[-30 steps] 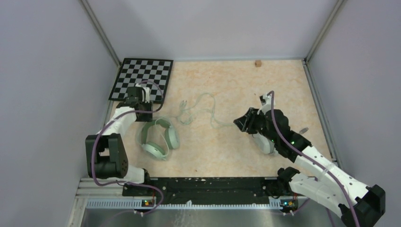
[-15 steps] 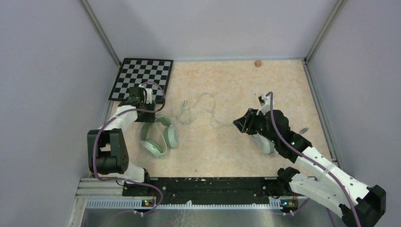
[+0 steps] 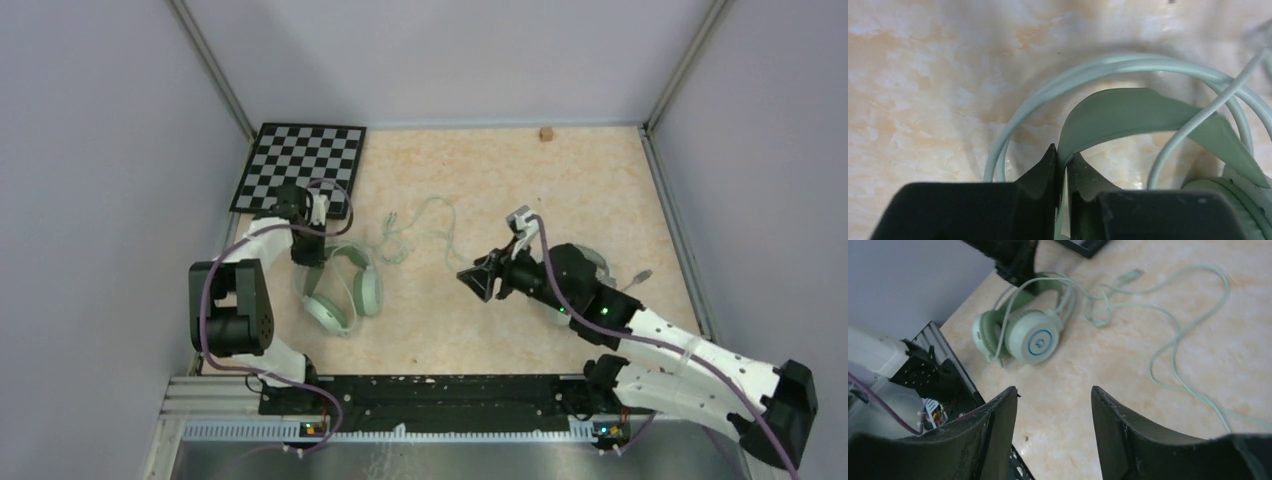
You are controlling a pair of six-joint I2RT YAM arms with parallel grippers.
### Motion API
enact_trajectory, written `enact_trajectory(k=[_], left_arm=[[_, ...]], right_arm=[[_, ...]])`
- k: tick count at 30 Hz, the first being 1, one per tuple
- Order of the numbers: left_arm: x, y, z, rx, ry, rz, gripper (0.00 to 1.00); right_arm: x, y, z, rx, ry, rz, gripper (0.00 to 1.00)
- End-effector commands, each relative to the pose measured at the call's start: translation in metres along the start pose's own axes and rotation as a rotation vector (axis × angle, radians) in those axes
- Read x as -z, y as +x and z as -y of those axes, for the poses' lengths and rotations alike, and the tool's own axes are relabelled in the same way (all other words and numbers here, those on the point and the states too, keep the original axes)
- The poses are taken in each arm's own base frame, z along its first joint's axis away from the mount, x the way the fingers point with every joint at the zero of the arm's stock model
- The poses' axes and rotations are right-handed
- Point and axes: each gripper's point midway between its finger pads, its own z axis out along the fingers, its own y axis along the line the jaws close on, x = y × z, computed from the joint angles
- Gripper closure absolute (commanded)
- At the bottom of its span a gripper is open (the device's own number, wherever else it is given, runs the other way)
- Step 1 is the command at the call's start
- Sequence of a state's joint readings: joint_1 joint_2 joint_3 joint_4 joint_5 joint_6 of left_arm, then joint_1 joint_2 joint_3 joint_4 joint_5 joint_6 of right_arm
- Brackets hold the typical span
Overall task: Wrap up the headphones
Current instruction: Pick up the headphones from the center of the board.
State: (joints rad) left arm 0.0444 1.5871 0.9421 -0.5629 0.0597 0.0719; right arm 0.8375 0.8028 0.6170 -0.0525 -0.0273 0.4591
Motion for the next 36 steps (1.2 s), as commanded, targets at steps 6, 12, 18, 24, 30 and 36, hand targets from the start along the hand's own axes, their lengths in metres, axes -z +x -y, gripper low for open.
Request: enact_trajectory(k=[6, 12, 18, 24, 30, 36], left_arm=[[0.048, -0.038, 0.057, 0.038, 0.273, 0.184, 0.98], [0.043, -0.024, 0.062, 0.086, 0.275, 0.154, 0.98], [0.047, -0.024, 0.070, 0.091, 0.309, 0.150, 0.94], [0.046, -0.024, 0.072, 0.085, 0.319, 0.146, 0.93], [0.044, -0.024, 0.072, 0.081, 0.322, 0.142, 0.92], [0.040, -0.020, 0.064, 0.074, 0.274, 0.135, 0.88]], right_arm=[[-0.043, -0.002, -0.134, 0.468, -0.382, 0.199, 0.34], [-0.092, 0.024, -0.187, 0.583, -0.372, 0.181, 0.35], [-0.150, 0.072, -0.208, 0.648, -0.273, 0.090, 0.36], [-0.191, 0.110, -0.202, 0.669, -0.185, 0.027, 0.36], [-0.224, 0.144, -0.185, 0.739, -0.091, -0.058, 0.36], [-0.230, 0.163, -0.177, 0.726, -0.070, -0.107, 0.40]])
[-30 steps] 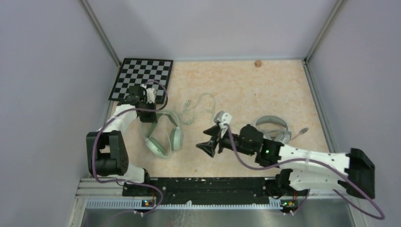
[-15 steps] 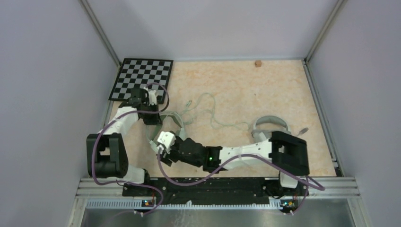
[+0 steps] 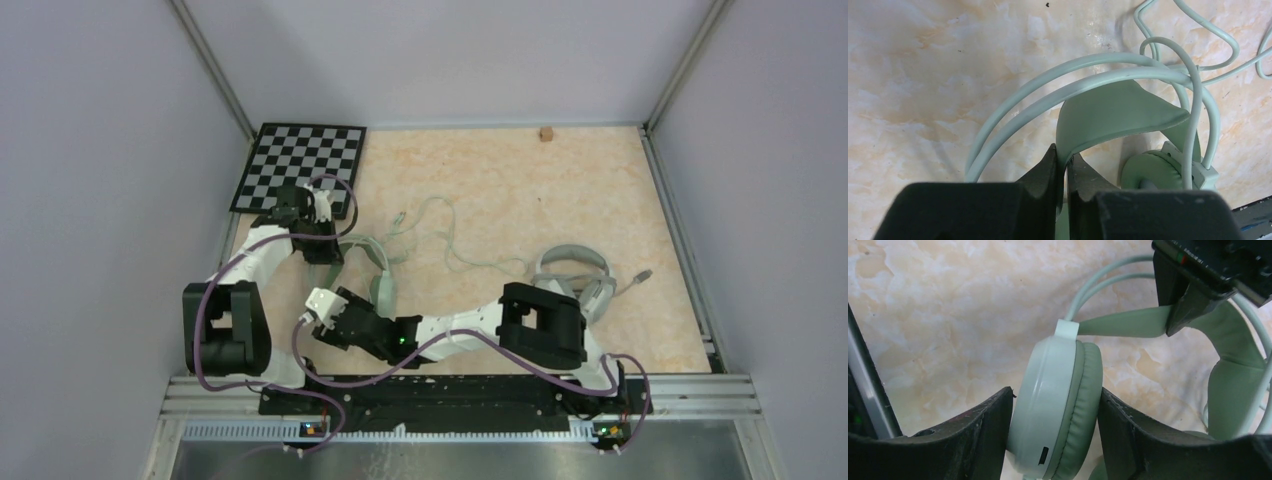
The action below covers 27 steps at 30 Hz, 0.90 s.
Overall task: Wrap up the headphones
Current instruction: Pick up the headphones from the center of the board.
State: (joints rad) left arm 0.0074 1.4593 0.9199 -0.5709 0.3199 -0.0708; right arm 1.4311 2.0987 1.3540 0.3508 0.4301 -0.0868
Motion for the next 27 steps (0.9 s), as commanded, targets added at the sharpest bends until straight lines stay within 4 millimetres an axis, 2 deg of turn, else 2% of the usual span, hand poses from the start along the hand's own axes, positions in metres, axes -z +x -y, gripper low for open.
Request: enact_trajectory(k=[1, 3, 6, 8, 10, 15, 16, 17, 18, 20, 23, 27], left_arm=[[0.004, -0.009, 0.003, -0.019, 0.004, 0.042, 0.87], [0.004, -0.012, 0.007, -0.012, 0.023, 0.047, 0.83], [0.008, -0.016, 0.018, -0.014, 0.079, 0.063, 0.72], [0.016, -0.023, 0.024, -0.025, 0.099, 0.091, 0.67], [0.029, -0.039, 0.029, -0.037, 0.096, 0.141, 0.55], [0.081, -0.089, 0.053, -0.102, 0.125, 0.307, 0.33], [0.092, -0.096, 0.059, -0.115, 0.142, 0.333, 0.26], [0.101, -0.102, 0.066, -0.130, 0.162, 0.357, 0.06], [0.109, -0.106, 0.071, -0.146, 0.180, 0.376, 0.02], [0.126, -0.112, 0.080, -0.192, 0.198, 0.412, 0.01], [0.152, -0.122, 0.077, -0.263, 0.131, 0.502, 0.01], [0.190, -0.142, 0.070, -0.302, 0.019, 0.688, 0.01]], right_arm=[[-0.002, -0.011, -0.002, -0.033, 0.015, 0.010, 0.42], [-0.002, -0.008, -0.005, -0.045, 0.000, 0.005, 0.51], [0.001, -0.008, -0.008, -0.063, -0.018, 0.008, 0.76], [0.009, -0.019, -0.005, -0.085, -0.030, 0.043, 0.89], [0.020, -0.034, -0.002, -0.117, -0.054, 0.094, 0.95], [0.055, -0.065, 0.017, -0.260, -0.129, 0.192, 1.00], [0.062, -0.068, 0.021, -0.279, -0.144, 0.201, 1.00], [0.068, -0.073, 0.025, -0.307, -0.152, 0.214, 1.00], [0.075, -0.077, 0.030, -0.340, -0.157, 0.225, 1.00], [0.088, -0.085, 0.043, -0.425, -0.162, 0.244, 1.00], [0.113, -0.102, 0.064, -0.554, -0.196, 0.292, 1.00], [0.158, -0.141, 0.100, -0.771, -0.285, 0.404, 1.00]])
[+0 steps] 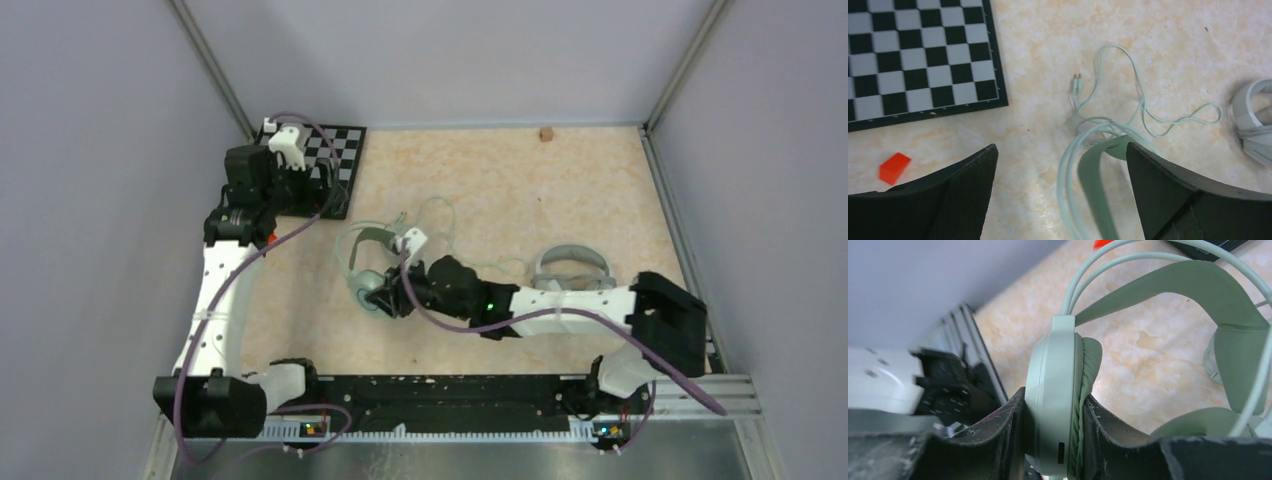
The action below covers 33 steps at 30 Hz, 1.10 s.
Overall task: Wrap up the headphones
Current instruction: Pick up the headphones from the center of the board.
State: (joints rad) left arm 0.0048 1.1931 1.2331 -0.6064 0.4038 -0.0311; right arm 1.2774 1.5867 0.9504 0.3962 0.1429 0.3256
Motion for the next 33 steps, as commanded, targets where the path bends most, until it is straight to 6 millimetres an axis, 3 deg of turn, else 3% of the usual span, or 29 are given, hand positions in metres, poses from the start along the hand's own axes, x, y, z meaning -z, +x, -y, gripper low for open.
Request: enact_trajectory(k=[1, 4, 7, 12, 18, 20, 27, 33], left_arm=[[0.033, -0.049, -0.005, -0.118, -0.103, 0.224, 0.01], [0.057, -0.072, 0.002, -0.131, -0.126, 0.411, 0.01], [0.073, -0.076, 0.032, -0.336, 0.001, 0.564, 0.01], [0.076, -0.036, 0.082, -0.524, 0.299, 0.596, 0.01], [0.077, -0.005, 0.114, -0.674, 0.488, 0.637, 0.01], [0.084, -0.006, 0.121, -0.681, 0.514, 0.695, 0.01], [0.095, -0.013, 0.119, -0.732, 0.441, 0.825, 0.01], [0.109, -0.021, 0.134, -0.844, 0.497, 0.885, 0.01]], right_arm=[[0.060, -0.125, -0.021, -0.317, -0.210, 0.292, 1.00], [0.093, -0.158, -0.004, -0.490, -0.255, 0.351, 1.00], [0.126, -0.182, 0.006, -0.648, -0.350, 0.415, 1.00], [0.168, -0.211, 0.004, -0.789, -0.493, 0.446, 1.00], [0.202, -0.233, -0.018, -0.828, -0.672, 0.471, 1.00], [0.215, -0.237, -0.023, -0.845, -0.739, 0.502, 1.00], [0.217, -0.232, -0.025, -0.858, -0.729, 0.466, 1.00], [0.215, -0.225, -0.027, -0.891, -0.738, 0.427, 1.00]])
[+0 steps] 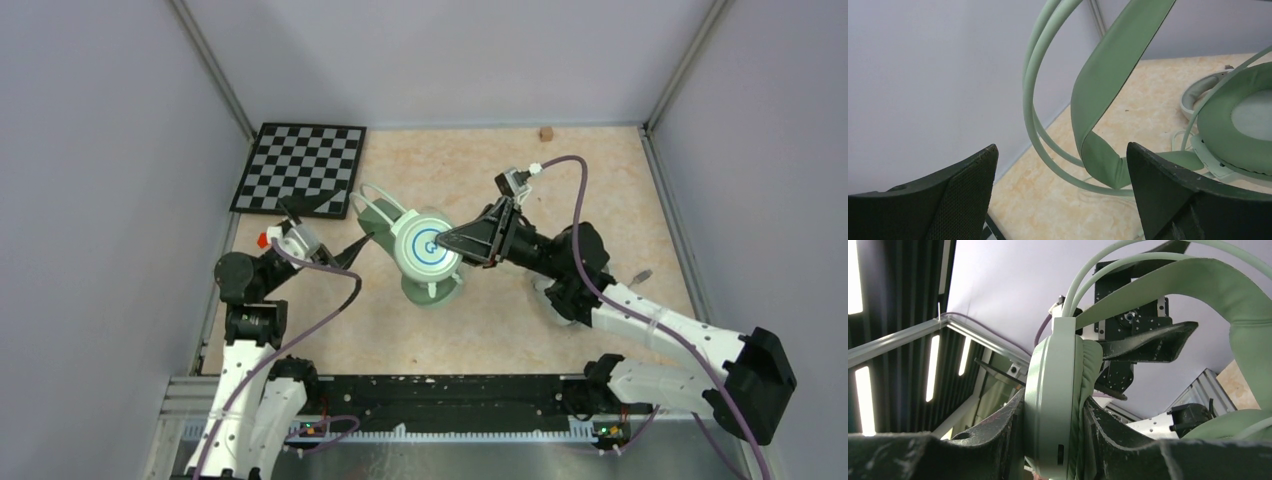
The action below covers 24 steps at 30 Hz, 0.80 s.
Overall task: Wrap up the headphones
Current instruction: Pick up the headphones from the center of the board.
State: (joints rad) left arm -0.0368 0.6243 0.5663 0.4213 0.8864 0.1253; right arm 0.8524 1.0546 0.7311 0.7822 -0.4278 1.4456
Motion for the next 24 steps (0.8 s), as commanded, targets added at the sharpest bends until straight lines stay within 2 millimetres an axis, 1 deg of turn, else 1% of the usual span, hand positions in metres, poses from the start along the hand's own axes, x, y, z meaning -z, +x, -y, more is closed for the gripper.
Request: enact_trajectory(k=[1, 3, 6, 8, 13, 16, 19, 21, 24], left_arm=[[-0.005, -0.035, 0.004, -0.133, 0.069, 0.106, 0.01], [-0.007, -0.039, 0.005, -0.116, 0.085, 0.114, 0.01], [-0.011, -0.030, 0.002, -0.090, 0.090, 0.078, 0.01], [-0.011, -0.025, 0.002, -0.084, 0.087, 0.072, 0.01], [-0.016, -0.017, -0.001, -0.068, 0.051, 0.062, 0.02], [-0.023, -0.010, -0.002, -0.049, 0.038, 0.053, 0.05], [-0.032, -0.016, 0.002, -0.071, 0.048, 0.083, 0.06], [-0.040, -0.017, 0.005, -0.095, 0.049, 0.081, 0.08], [-0.046, -0.010, 0.007, -0.085, 0.042, 0.052, 0.16]], right_arm=[[0.007, -0.003, -0.043, 0.021, -0.135, 0.010, 1.00], [0.008, -0.004, -0.042, 0.020, -0.133, 0.022, 1.00], [0.008, -0.004, -0.042, 0.019, -0.135, 0.023, 1.00], [0.007, -0.003, -0.038, 0.011, -0.126, 0.016, 1.00], [0.007, -0.002, -0.033, -0.013, -0.130, 0.014, 1.00], [0.007, -0.003, -0.032, -0.018, -0.128, 0.019, 1.00], [0.007, -0.002, -0.027, -0.028, -0.119, 0.017, 1.00], [0.009, -0.001, -0.028, -0.036, -0.126, 0.017, 1.00], [0.010, -0.001, -0.027, -0.041, -0.127, 0.016, 1.00]])
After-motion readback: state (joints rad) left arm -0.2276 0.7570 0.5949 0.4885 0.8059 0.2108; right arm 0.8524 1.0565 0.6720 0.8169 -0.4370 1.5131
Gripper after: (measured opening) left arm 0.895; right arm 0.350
